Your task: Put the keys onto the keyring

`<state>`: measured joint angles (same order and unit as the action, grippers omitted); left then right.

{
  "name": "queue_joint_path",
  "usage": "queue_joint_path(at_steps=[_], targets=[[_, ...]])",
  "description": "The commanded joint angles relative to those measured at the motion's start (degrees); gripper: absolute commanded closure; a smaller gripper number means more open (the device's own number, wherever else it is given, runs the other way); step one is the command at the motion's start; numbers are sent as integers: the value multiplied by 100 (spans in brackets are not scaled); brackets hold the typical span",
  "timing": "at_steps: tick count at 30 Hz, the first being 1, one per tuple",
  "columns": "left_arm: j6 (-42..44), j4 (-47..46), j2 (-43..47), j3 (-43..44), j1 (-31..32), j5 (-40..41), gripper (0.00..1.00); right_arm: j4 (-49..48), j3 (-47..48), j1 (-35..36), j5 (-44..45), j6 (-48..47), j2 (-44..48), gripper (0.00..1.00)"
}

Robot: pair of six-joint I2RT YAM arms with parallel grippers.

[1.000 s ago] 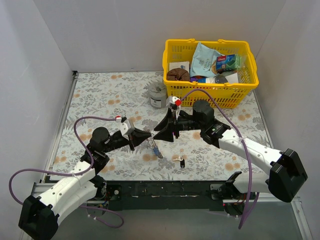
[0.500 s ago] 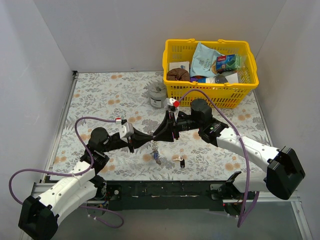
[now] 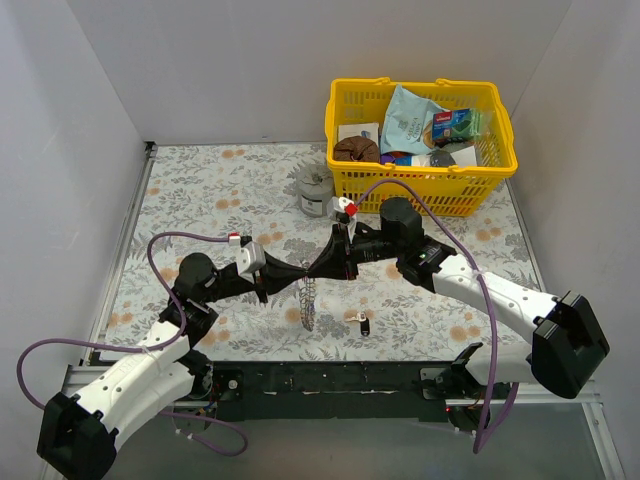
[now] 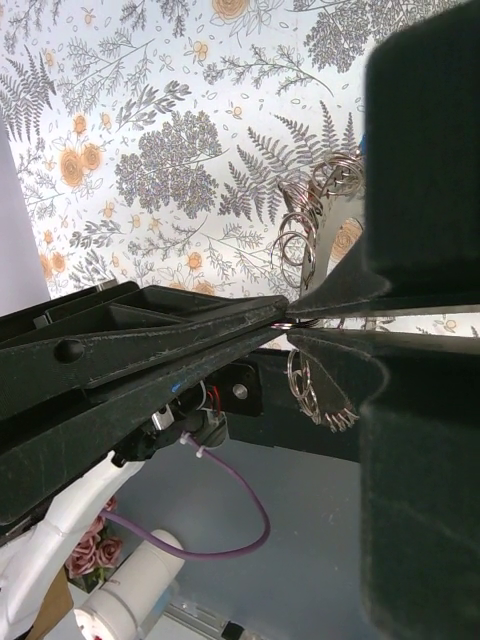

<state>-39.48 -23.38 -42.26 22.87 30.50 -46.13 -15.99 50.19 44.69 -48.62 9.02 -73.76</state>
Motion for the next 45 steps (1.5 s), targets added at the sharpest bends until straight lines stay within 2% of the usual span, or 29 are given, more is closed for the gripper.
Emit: queue_joint_path(at_steps=[1, 9, 10, 12, 13, 14, 15, 19, 23, 30, 34, 35, 39, 41, 45], targets=[[-77, -352, 95, 261, 8, -107, 100, 113, 157, -13, 361, 3, -51, 98], [-112, -299, 147, 314, 8, 95, 100, 210, 333, -13, 485, 118, -130, 99], [-112, -282, 165, 314, 8, 287, 93, 193, 324, -13, 468, 127, -104, 99], [-208, -255, 235, 306, 17, 525, 38, 166, 333, -13, 415, 127, -78, 99], [-244, -255, 340, 297, 17, 683, 19, 166, 342, -13, 406, 127, -69, 99], [-340, -368, 411, 244, 9, 1067, 7, 175, 359, -21, 397, 127, -60, 99], [-497, -448, 490, 192, 0, 1262, 2, 201, 351, -21, 432, 127, -34, 99], [-771, -782, 859, -2, -35, 1756, 2, 210, 342, -39, 450, 100, 37, 99], [-710, -459, 825, 94, -97, 1450, 3, 289, 421, -74, 319, 21, 46, 99], [-526, -159, 588, 323, -378, 316, 15, 632, 615, -188, -383, -462, 168, 99], [-455, -106, 308, 621, -624, -720, 22, 308, 465, -407, -964, -419, 388, 99], [-542, -167, 228, 665, -764, -1235, 24, 168, 448, -539, -1087, -349, 414, 99], [-1164, -939, -229, 762, -1098, -2355, 32, -229, 412, -794, -1702, 21, 529, 99], [-1385, -1369, -467, 815, -1160, -2663, 35, -404, 421, -865, -1861, 213, 546, 99], [-1834, -1863, -774, 912, -1160, -2779, 40, -1010, 369, -892, -2238, 785, 529, 99]])
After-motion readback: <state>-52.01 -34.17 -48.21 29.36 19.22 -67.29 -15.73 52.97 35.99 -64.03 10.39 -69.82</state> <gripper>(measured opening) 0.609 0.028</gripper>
